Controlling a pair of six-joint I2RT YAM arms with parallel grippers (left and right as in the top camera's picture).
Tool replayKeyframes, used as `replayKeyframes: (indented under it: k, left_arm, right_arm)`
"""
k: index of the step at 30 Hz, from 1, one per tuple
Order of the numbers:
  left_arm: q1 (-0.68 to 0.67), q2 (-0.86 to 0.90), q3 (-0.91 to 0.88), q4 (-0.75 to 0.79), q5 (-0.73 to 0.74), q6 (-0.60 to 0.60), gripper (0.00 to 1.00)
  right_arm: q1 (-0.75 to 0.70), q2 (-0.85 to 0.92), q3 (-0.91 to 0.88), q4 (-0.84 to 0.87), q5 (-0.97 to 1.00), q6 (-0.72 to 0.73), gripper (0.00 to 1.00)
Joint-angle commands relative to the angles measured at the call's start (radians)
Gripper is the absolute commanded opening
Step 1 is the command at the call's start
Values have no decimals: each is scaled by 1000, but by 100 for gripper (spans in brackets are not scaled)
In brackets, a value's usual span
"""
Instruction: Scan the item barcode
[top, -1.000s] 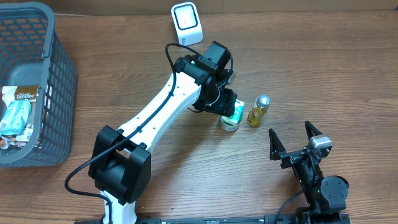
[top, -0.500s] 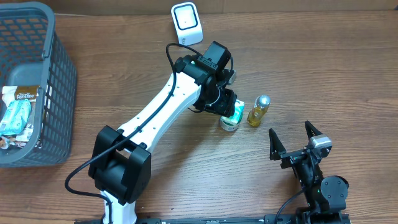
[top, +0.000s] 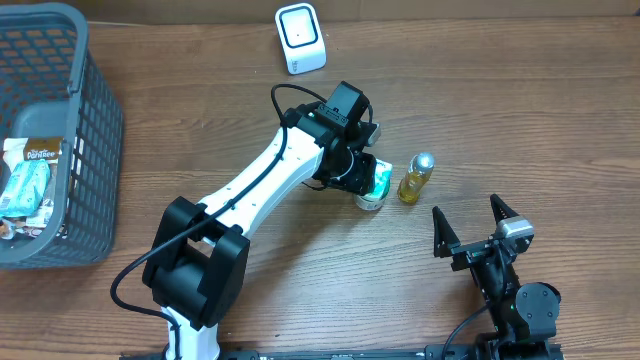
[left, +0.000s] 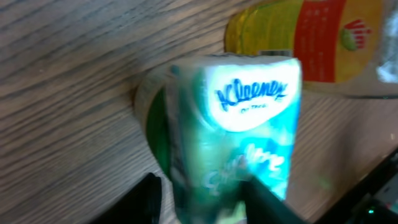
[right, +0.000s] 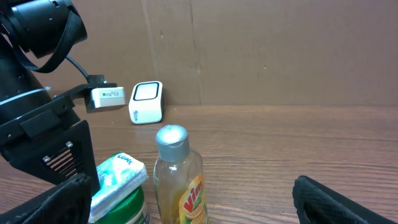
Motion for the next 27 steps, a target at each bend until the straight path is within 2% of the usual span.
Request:
replayKeyframes:
  k: [1,2,4,18,23,27]
  left_arm:
    - [-9,-3,-11,-2,-2,-6,23]
    - [-6,-3,-8,-2,3,-6,14]
    - [-1,-3,8,-5,17,-6,4]
    - [42,-5,326,-234,11,39,4]
    - [92,-5,392,-284,2,39,4]
    - [159,-5,423,-346,-61,39,4]
  right_arm:
    - [-8,-5,-10,3,2,0,100]
    - [-8,-5,-10,4,2,0,100]
    - [-8,-5,-10,4,2,0,100]
    - [-8,-5,-10,3,2,0,100]
    - [-8,-5,-10,4,2,0,100]
    - [-8,-5,-10,4,2,0,100]
